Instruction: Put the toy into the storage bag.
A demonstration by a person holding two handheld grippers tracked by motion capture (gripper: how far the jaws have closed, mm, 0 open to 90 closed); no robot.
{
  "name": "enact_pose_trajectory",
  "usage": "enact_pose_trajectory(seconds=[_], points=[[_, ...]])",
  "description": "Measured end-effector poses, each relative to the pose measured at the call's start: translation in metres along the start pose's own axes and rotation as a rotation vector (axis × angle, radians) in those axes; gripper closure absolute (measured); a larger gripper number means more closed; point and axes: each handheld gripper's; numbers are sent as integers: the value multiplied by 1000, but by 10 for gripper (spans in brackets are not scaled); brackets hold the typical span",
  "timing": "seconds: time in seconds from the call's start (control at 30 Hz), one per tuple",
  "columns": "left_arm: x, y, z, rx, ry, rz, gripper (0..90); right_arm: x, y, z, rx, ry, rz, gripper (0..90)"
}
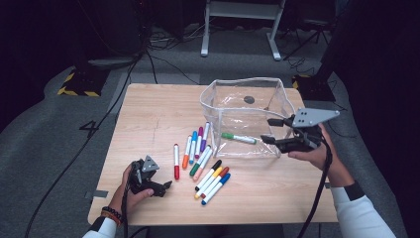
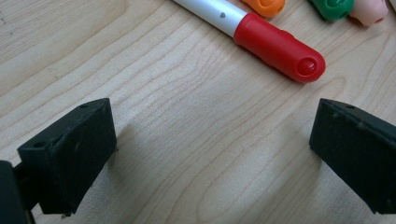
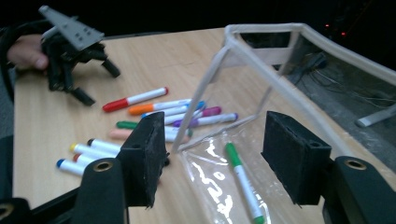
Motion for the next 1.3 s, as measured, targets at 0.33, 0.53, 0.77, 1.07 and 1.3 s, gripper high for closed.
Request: enact_pose_trajectory(seconds=[0.33, 0.53, 0.77, 1.07, 1.3], points=[[0, -1, 0, -5, 0, -6, 10, 47, 44, 24, -127, 48, -15, 390], [0, -1, 0, -6, 0, -7, 10, 77, 68, 54, -218, 111, -43, 388], [0, -2, -1, -13, 0, -9, 10, 98, 84, 96, -324, 157, -49, 383], [0, -1, 0, -11, 1, -3, 9, 107, 91, 127, -384, 177, -74, 385], [0, -1, 0, -9, 0, -2, 9, 112, 91, 136, -394, 195, -69, 387]])
Point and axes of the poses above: each handheld gripper's, and its own axes: z roughly forward along the jaws, x roughly out of its underside, y roughly to its left, and after that the axes turned 7 degrees about -y, right-handed
